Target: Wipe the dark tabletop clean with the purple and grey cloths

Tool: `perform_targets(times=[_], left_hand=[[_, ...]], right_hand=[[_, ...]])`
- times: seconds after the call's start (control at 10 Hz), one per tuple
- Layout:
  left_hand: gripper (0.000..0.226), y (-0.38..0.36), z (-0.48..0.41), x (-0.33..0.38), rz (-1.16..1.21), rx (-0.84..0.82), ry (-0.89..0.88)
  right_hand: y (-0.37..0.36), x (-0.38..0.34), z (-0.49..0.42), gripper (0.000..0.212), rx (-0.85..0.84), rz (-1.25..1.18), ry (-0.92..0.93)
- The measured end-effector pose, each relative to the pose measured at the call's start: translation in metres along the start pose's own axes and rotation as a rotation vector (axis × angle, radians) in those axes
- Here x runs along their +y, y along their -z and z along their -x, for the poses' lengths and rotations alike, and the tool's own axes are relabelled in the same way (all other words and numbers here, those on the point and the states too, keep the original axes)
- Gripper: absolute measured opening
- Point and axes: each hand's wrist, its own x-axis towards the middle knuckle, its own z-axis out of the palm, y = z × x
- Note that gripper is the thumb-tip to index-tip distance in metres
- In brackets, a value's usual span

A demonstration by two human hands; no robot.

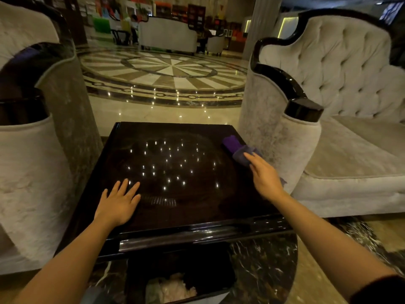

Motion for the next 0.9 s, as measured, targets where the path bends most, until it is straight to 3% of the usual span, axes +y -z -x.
perform_targets(times=[0.1,0.2,0.3,0.4,0.5,0.9], left_hand=[[0.052,-0.001,-0.001,-0.001,0.004,-0.002,0.001],[0.052,-0.002,-0.001,-0.001,-0.001,0.001,0.002],[0.052,-0.002,-0.002,-0.001,0.003,-0.001,0.0],[0.052,-0.001,-0.003,-0.001,0.0,-0.002,-0.004],[0.053,-0.002,-0.001,0.001,-0.007,-0.01,0.004],[0.052,0.043,-0.007,0.007,-0.045,-0.06,-0.068]], right_hand=[[-0.011,0.024,-0.001,0.043,-0.028,0.163,-0.125],[-0.034,0.043,0.009,0.049,-0.292,0.255,-0.311],[-0.035,0.046,-0.002,0.058,-0.497,0.368,-0.371],[-0.028,0.041,-0.007,0.059,-0.566,0.39,-0.427],[-0.026,0.026,-0.007,0.061,-0.553,0.433,-0.443],[-0.024,-0.085,0.016,0.068,-0.347,0.389,-0.174]])
